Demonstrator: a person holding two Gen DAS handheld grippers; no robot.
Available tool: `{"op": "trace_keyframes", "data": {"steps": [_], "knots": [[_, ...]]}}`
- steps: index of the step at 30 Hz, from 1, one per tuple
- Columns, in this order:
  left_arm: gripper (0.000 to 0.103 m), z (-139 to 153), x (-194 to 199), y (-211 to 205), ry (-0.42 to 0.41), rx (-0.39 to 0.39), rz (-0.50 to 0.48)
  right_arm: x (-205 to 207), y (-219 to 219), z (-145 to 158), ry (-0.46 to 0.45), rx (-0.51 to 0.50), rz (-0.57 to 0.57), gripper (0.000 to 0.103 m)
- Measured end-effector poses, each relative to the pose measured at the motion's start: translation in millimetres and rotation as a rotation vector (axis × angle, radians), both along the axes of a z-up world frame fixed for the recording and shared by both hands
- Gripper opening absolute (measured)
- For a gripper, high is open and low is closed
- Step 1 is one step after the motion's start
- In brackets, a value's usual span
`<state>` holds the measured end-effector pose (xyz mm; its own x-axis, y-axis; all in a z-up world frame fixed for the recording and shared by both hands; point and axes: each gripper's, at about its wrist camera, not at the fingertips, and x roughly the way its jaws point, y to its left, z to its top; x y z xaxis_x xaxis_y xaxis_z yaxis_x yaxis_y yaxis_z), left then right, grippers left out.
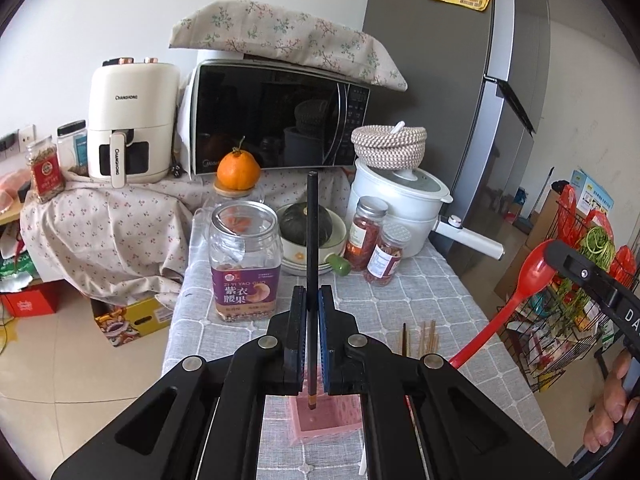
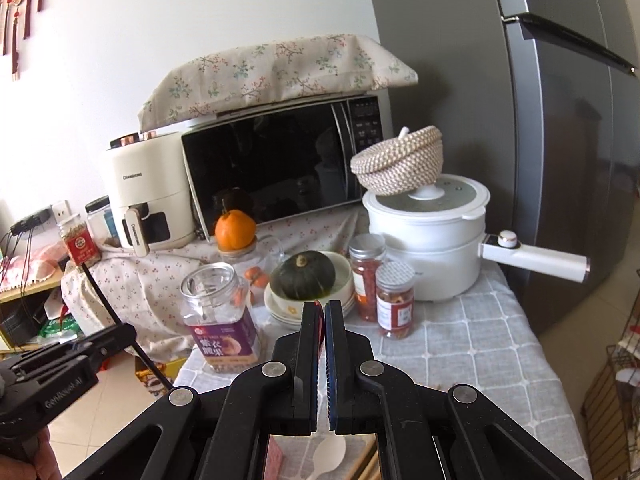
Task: Organize utensils
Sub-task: 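Lower the black chopstick and red spoon into the pink basket and open both grippers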
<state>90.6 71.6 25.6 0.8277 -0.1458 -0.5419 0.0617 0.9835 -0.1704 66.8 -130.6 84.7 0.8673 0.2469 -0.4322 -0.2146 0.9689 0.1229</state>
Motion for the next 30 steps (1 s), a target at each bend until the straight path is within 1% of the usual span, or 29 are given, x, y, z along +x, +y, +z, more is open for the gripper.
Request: {"op": "trace_keyframes", "data": {"steps": [3,6,8,11,15,20,24,26,28,29,30], "knots": [[0.006,-14,13,0,0.052,0.0,-0.007,5,20,-6,-0.013,-0.034,0.036,0.002],[0.006,-23,23,2,0.089,0.001,-0.006,10,40,-16,-0.014,-0.102,0.056,0.002],[0.006,-27,28,3,0.103,0.0,-0.001,16,50,-24,0.003,-0.134,0.068,0.002],[0.006,-31,31,4,0.116,-0.007,0.0,26,57,-38,0.049,-0.153,0.067,0.002],[0.006,-32,33,4,0.119,-0.012,-0.003,40,59,-55,0.106,-0.142,0.059,0.002],[0.006,-32,33,4,0.118,-0.012,-0.001,48,66,-66,0.135,-0.146,0.061,0.003],[0.007,-32,35,7,0.121,-0.021,0.025,54,65,-74,0.166,-0.093,0.08,0.006],[0.007,-31,35,8,0.125,-0.026,0.03,56,61,-76,0.189,-0.055,0.086,0.009],[0.009,-30,34,8,0.126,-0.031,0.026,55,56,-73,0.198,-0.01,0.089,0.021],[0.01,-29,33,7,0.127,-0.03,0.023,54,52,-70,0.192,0.019,0.095,0.024],[0.012,-28,32,6,0.126,-0.028,0.021,51,49,-66,0.181,0.045,0.104,0.029]]}}
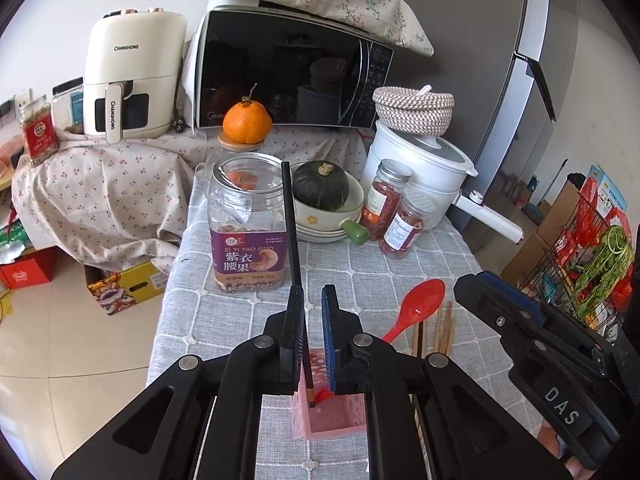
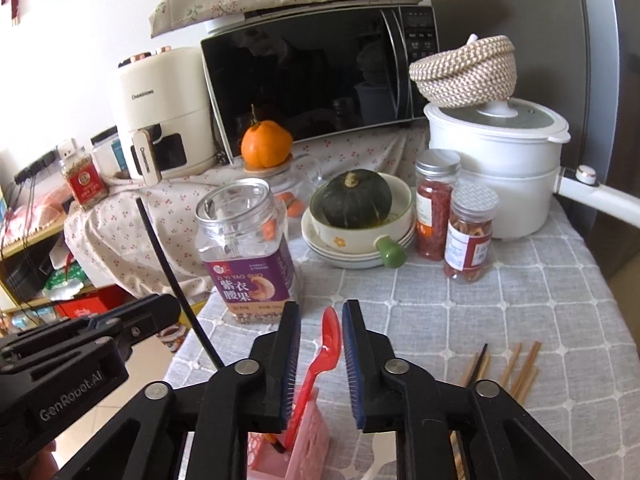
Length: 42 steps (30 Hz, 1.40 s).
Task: Organize utensils
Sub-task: 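Lower the black chopstick and red spoon into the pink basket and open both grippers, then move the left gripper to a wooden chopstick and close on it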
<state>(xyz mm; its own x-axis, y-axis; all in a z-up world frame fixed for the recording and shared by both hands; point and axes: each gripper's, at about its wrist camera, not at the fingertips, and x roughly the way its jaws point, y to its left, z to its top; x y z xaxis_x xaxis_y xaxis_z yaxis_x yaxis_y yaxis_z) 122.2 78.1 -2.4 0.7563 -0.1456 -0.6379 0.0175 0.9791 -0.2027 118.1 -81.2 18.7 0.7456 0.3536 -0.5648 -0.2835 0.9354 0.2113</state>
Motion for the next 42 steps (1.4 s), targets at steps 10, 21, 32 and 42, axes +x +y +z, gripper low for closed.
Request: {"op": "trace_keyframes", "data": {"steps": [10,21,32,42], "knots": [[0.055,11,-24,-2,-0.011,0.027,-0.015,-24,-36,29,-0.043,0.028,-0.026,0.048],[0.084,-6,-51,-24,0.104,0.073,-0.123,-42,-106,14,0.093,-0.012,-0.141,0.073],[0.087,-17,-68,-74,0.21,0.118,-0.264,-54,-145,-14,0.266,-0.087,-0.214,0.079],[0.087,-22,-44,-158,0.282,0.177,-0.392,-49,-190,-36,0.385,-0.11,-0.305,0.08]]}}
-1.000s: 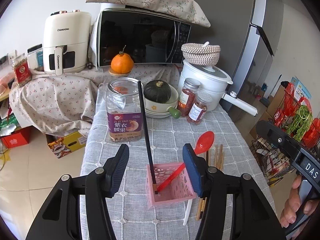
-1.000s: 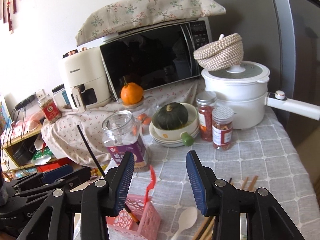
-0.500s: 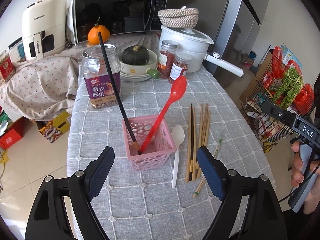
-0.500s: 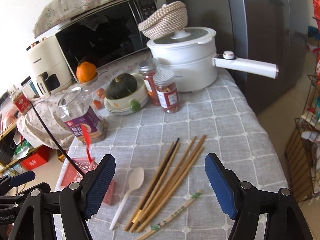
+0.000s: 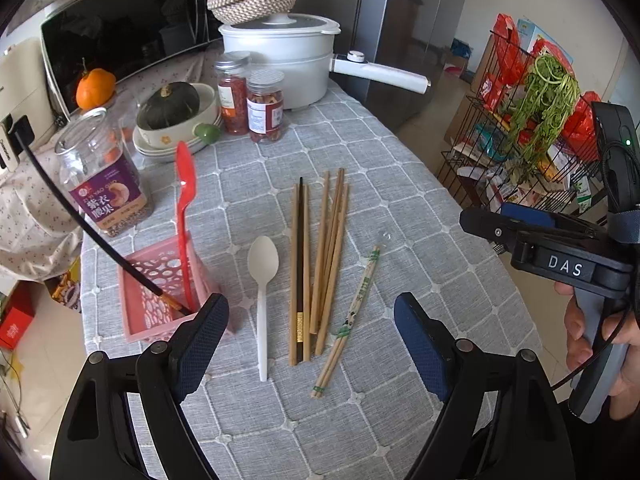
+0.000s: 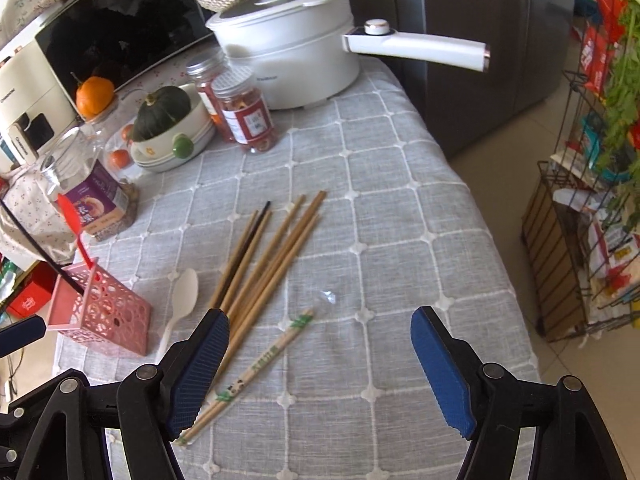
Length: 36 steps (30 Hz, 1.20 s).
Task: Organize utensils
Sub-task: 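Move the left gripper to a wooden chopstick and close on it, then lift the wooden chopstick with the left gripper while the right gripper grasps the wrapped chopsticks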
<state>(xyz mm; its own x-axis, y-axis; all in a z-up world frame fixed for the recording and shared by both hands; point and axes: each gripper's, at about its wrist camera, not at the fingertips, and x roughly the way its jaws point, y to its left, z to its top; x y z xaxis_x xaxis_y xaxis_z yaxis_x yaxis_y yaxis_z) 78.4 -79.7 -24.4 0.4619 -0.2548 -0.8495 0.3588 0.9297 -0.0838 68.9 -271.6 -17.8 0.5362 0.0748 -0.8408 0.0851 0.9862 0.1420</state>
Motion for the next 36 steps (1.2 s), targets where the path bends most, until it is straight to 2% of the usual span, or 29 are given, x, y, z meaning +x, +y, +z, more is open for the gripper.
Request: {"op": "trace_keyframes", "data": {"steps": [3,6,9,11,14,19,29,33,36], "knots": [[0.085,-5,19,-22,0.039,-0.003,-0.019,3,-14,-9,0.031,-0.03,-0.018,0.08],[0.075,-15,43,-42,0.061,0.008,-0.026,5,-26,-19,0.065,-0.026,-0.032,0.08],[0.054,-32,73,-57,0.088,0.035,-0.017,6,-34,-25,0.087,-0.028,-0.039,0.08],[0.032,-48,94,-65,0.123,0.034,-0.011,6,-36,-27,0.095,-0.026,-0.037,0.08],[0.014,-72,119,-75,0.167,0.036,-0.011,5,-38,-29,0.101,-0.029,-0.029,0.08],[0.009,-99,151,-88,0.179,0.091,0.011,5,-40,-32,0.114,-0.023,-0.015,0.079],[0.008,-137,186,-101,0.224,0.168,0.042,10,-40,-33,0.118,-0.023,-0.02,0.079],[0.008,-136,183,-99,0.201,0.165,0.045,11,-40,-34,0.117,-0.032,-0.017,0.079],[0.007,-120,168,-91,0.167,0.138,0.034,13,-40,-35,0.12,-0.031,-0.027,0.079]]}}
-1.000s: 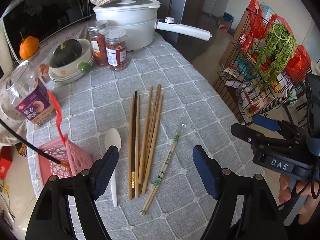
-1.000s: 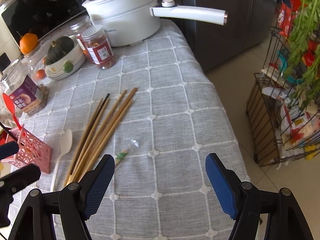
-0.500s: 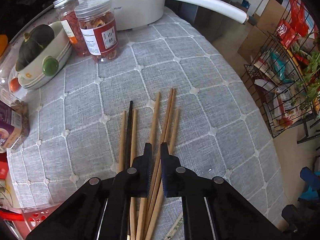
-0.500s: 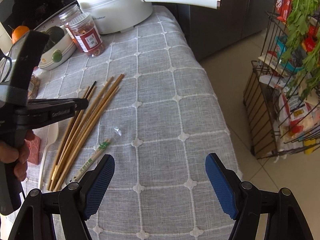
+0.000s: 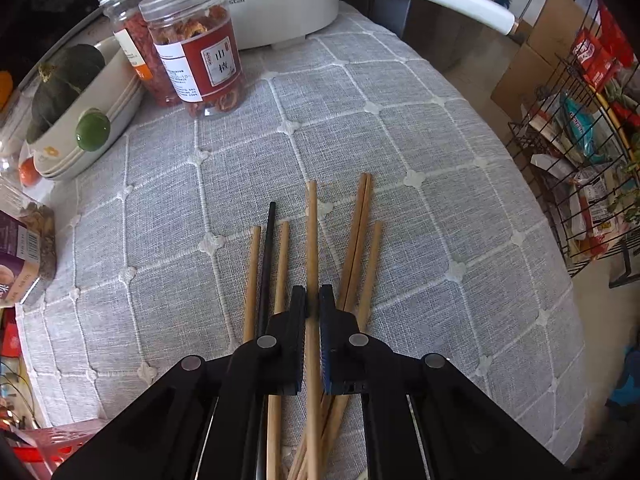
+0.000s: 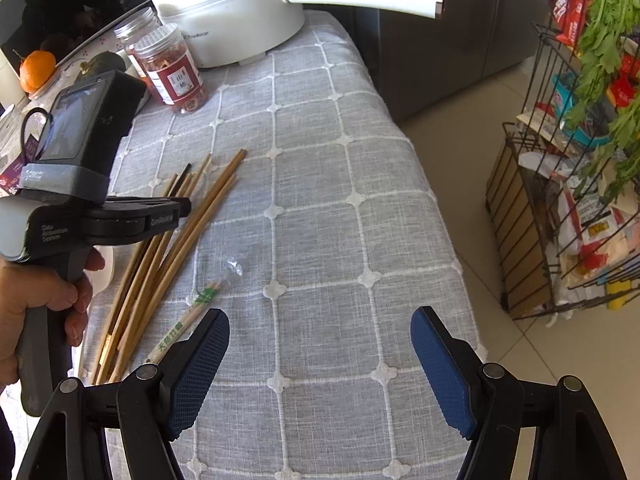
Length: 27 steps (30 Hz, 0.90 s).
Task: Organize utensils
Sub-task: 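Lift the wooden chopstick with the left gripper while the right gripper grasps the wrapped chopsticks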
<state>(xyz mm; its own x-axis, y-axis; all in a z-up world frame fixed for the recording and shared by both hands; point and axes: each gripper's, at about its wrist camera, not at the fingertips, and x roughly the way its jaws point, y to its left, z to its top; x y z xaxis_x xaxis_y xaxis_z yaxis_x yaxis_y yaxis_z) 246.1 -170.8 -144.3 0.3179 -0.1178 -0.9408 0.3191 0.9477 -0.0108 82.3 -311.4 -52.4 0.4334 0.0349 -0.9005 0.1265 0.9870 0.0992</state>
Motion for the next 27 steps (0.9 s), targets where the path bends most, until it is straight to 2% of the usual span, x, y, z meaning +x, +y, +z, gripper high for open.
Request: {"op": "trace_keyframes", "data": {"steps": [8,16,20,23,27], "knots": [[0.007,77,-64,22,-0.159,-0.073,-0.055,6,17,-4,0.009,-0.014,0.009,0.079],[0.007,145,-138,71,-0.311,-0.15,-0.049,14,41,-23,0.068,0.027,0.02,0.079],[0.006,160,-166,99,-0.365,-0.193,-0.015,18,49,-32,0.095,0.063,0.005,0.079],[0.006,159,-179,117,-0.388,-0.239,0.011,22,57,-42,0.118,0.105,-0.008,0.079],[0.006,153,-180,134,-0.376,-0.28,0.042,31,72,-55,0.147,0.121,-0.011,0.071]]}}
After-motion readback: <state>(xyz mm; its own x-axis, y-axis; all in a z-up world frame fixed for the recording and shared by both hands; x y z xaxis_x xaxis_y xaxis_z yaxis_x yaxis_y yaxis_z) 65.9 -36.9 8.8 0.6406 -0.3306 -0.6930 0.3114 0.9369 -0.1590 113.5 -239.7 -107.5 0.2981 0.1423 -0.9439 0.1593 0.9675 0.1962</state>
